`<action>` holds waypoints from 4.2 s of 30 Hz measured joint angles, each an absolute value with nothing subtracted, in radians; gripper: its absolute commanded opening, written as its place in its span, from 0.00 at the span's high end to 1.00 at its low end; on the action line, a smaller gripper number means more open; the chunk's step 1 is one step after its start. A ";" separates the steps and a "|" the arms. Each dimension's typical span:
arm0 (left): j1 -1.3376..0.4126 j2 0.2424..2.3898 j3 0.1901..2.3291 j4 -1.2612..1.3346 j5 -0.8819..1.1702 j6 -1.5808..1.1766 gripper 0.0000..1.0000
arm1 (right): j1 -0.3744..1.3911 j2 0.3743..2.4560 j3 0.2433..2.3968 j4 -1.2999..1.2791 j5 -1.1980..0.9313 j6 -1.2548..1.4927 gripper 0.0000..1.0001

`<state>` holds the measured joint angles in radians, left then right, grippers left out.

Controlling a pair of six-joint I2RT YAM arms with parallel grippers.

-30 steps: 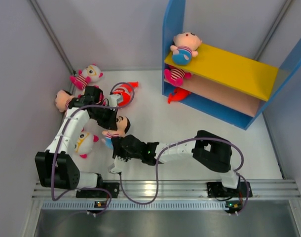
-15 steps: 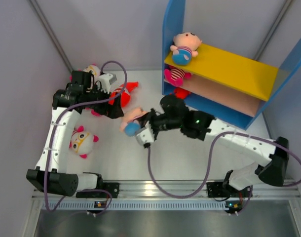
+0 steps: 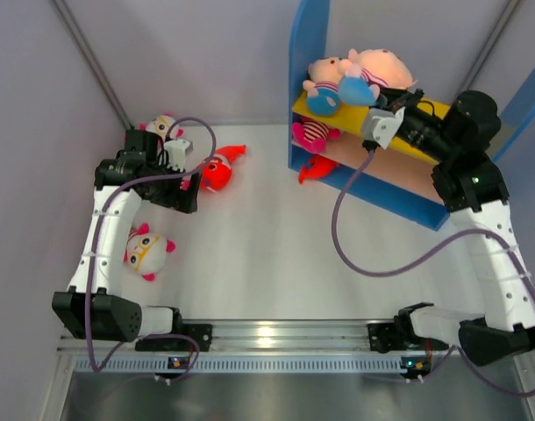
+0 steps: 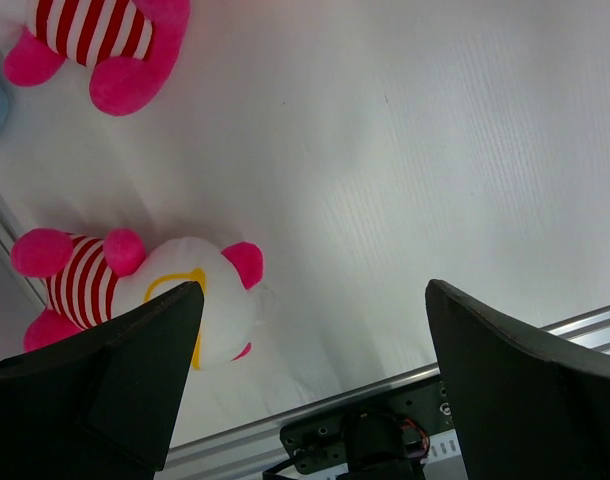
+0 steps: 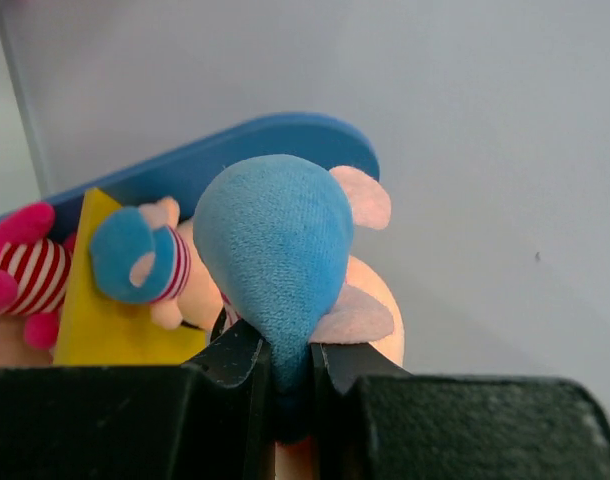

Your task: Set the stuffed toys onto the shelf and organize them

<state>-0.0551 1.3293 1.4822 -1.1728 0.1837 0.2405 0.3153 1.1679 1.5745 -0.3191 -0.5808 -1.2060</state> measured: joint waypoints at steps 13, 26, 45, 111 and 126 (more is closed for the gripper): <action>-0.055 1.329 1.440 -1.173 0.181 0.262 0.01 | 0.059 1.490 1.538 -0.242 -0.596 -1.165 1.00; -0.055 1.333 1.439 -1.173 0.165 0.262 0.01 | 0.031 1.454 1.420 -0.279 -0.626 -1.185 0.25; -0.055 1.336 1.435 -1.173 0.167 0.265 0.01 | -0.018 1.271 1.573 -0.222 -0.706 -0.467 0.12; 0.082 1.454 1.360 -1.116 0.049 0.264 0.01 | 0.093 1.656 1.868 -0.633 -0.554 -0.651 0.14; 0.200 2.016 1.761 -0.890 -0.343 0.282 0.04 | 0.098 1.416 1.790 -0.539 -0.596 -0.632 0.10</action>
